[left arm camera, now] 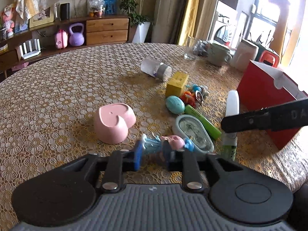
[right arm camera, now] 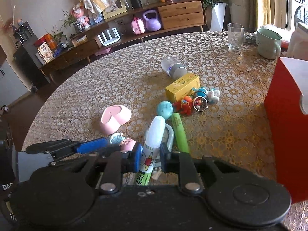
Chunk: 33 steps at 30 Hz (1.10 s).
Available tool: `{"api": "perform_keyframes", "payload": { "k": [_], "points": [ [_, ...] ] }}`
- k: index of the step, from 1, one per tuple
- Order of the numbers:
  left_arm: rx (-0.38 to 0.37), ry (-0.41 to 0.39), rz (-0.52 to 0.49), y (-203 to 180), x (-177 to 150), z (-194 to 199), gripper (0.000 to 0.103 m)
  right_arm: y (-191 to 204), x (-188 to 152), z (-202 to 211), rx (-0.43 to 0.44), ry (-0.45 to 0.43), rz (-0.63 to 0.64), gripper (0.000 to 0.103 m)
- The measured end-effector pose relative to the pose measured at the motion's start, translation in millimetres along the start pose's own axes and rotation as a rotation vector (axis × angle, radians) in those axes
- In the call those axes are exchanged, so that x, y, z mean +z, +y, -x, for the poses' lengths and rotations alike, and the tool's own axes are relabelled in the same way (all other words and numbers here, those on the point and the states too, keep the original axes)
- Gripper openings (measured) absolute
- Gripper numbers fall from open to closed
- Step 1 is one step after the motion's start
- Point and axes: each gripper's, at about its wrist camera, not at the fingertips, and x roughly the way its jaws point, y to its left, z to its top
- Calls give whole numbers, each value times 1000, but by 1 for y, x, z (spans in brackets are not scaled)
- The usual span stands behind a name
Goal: Organize rigid objects
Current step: 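Grasp the pig figurine with the left tool while the right tool lifts the glue stick, then carry the glue stick and pig figurine into the red box with both tools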
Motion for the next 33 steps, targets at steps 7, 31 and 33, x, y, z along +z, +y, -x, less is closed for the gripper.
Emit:
{"api": "perform_keyframes", "payload": {
  "k": [7, 31, 33],
  "points": [
    [-2, -17, -28, -12, -1, 1, 85, -5, -4, 6, 11, -4, -19, 19],
    [44, 43, 5, -27, 1, -7, 77, -17, -9, 37, 52, -52, -77, 16],
    [31, 35, 11, -31, 4, 2, 77, -21, -10, 47, 52, -69, -83, 16]
  ]
}}
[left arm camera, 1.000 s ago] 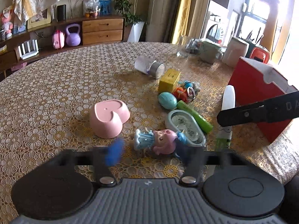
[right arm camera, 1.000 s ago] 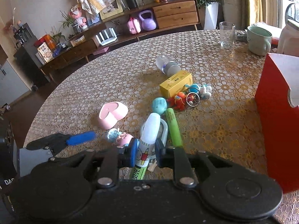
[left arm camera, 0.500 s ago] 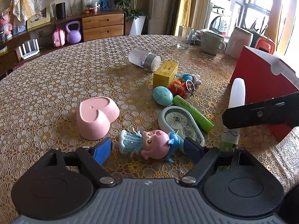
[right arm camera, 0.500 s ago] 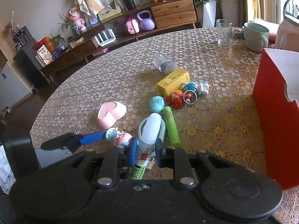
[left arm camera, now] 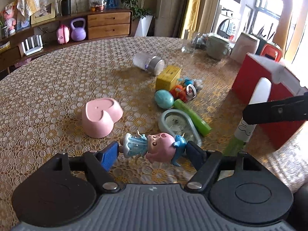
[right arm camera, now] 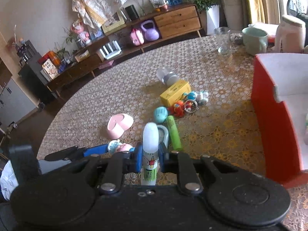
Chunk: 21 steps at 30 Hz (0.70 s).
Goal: Organize rigid objects
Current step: 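Carry the glue stick and pig figurine into the red box with both tools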
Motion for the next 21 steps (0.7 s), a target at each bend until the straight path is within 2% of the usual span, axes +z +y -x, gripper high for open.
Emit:
{"api": "perform_keyframes", "payload": {
  "k": [6, 15, 21],
  "points": [
    [-23, -29, -19, -22, 15, 31, 77, -14, 8, 37, -2, -68, -12, 16],
    [-101, -86, -88, -83, 63, 73, 77, -43, 43, 108, 10, -178, -25, 16],
    [-165, -95, -131, -133, 91, 74, 77, -69, 59, 146, -61, -247, -15, 16]
  ]
}}
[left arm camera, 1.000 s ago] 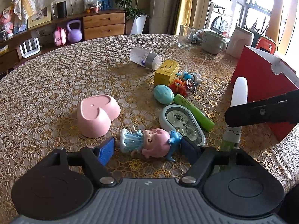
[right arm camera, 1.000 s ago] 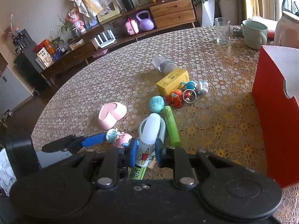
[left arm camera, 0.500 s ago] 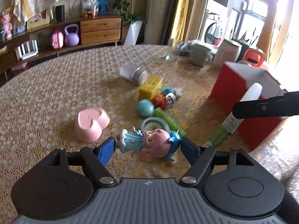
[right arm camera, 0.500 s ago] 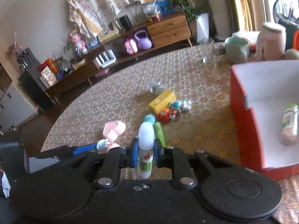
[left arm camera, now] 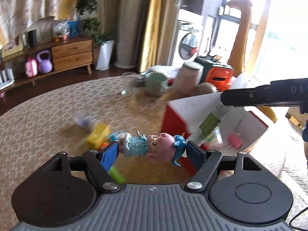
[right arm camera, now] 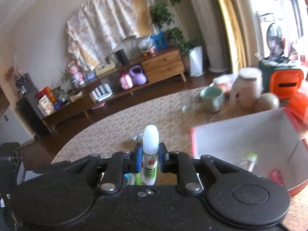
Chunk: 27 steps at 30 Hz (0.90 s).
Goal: Organize rigid objects
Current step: 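Carry the glue stick and pig figurine into the red box with both tools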
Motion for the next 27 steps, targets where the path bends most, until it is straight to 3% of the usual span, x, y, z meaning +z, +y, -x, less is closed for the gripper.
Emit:
{"api": "perform_keyframes", "payload": {
  "k": [6, 15, 22, 27],
  "points": [
    [-52, 13, -71, -49, 18, -22, 77, -45, 12, 17, -116, -23, -13, 16],
    [-80, 89, -142, -109, 28, -72, 77, -114, 2, 20, -260, 35, -47, 16],
    [-52, 157, -185, -136, 27, -122, 77, -151, -11, 9, -274, 108, -62, 16],
    [-19, 231, -154, -142, 32, -162, 77, -163, -17, -6, -264, 170, -54, 16]
  ]
}}
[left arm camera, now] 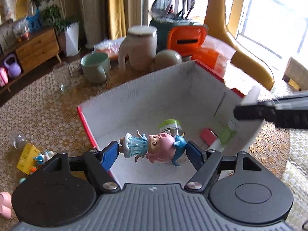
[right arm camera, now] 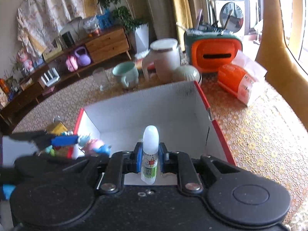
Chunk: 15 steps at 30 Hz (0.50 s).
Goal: Organize rigid objects
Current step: 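Carry the glue stick and pig figurine into the red box with both tools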
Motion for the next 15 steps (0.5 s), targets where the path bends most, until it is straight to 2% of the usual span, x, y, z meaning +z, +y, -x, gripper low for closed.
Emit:
{"api": "perform_keyframes", "payload": {
  "k": [3, 7, 15],
  "points": [
    [7, 45, 29, 0, 9, -21, 77, -3, 2, -15, 3, 32, 14, 16],
    [64, 96, 18, -6, 18, -44, 77, -12, 5, -34, 8, 58, -2, 16],
    [140, 185, 60, -5, 33, -83, 77, -21, 19, -68, -20, 74, -24, 17]
  ]
}}
